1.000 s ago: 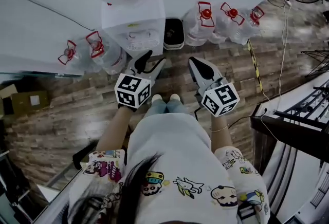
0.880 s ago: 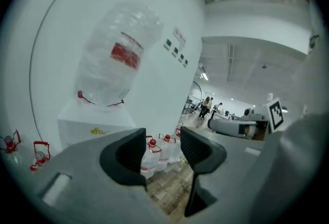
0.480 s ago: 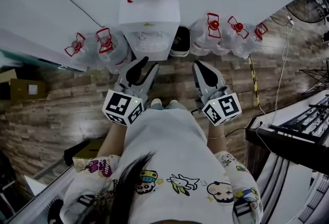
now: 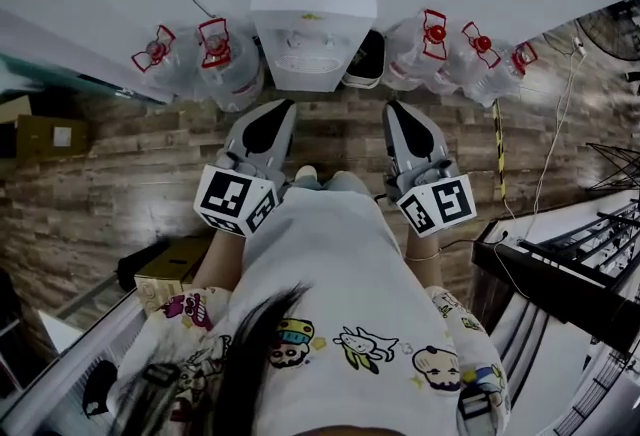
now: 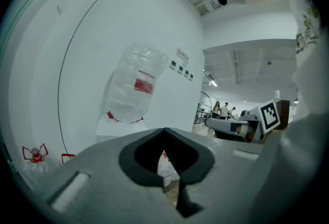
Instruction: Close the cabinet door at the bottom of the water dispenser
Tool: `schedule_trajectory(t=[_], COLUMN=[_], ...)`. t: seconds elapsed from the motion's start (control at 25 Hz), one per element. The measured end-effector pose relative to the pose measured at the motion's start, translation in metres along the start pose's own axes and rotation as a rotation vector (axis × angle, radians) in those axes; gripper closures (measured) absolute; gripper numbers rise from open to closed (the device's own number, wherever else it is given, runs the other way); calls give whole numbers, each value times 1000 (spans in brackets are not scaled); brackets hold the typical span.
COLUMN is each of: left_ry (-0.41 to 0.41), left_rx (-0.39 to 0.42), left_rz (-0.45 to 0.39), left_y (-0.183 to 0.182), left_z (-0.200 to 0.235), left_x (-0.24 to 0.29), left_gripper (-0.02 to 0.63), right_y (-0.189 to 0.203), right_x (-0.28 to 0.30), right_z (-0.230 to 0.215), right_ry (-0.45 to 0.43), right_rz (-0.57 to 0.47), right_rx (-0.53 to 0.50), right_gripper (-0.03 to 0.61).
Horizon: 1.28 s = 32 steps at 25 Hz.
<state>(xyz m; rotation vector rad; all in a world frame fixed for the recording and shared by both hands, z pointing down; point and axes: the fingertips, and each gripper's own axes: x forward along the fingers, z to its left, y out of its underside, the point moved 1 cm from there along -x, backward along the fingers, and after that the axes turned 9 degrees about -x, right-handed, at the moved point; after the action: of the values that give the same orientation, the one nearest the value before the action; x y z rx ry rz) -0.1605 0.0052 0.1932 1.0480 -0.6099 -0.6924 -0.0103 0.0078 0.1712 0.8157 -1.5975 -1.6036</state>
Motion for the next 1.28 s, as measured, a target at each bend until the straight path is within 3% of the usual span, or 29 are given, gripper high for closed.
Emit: schedule_trajectory(t=[1.28], left_ry=[-9], left_rx=[43], left_rz=[13], left_y=[-8], left_z=[1], left_x=[11], left_gripper=[614], right_y=[6], right_x=[5], right_z=[-4], right_ry=[16], right_rz=[39], right_rx=[31], right_gripper=[569])
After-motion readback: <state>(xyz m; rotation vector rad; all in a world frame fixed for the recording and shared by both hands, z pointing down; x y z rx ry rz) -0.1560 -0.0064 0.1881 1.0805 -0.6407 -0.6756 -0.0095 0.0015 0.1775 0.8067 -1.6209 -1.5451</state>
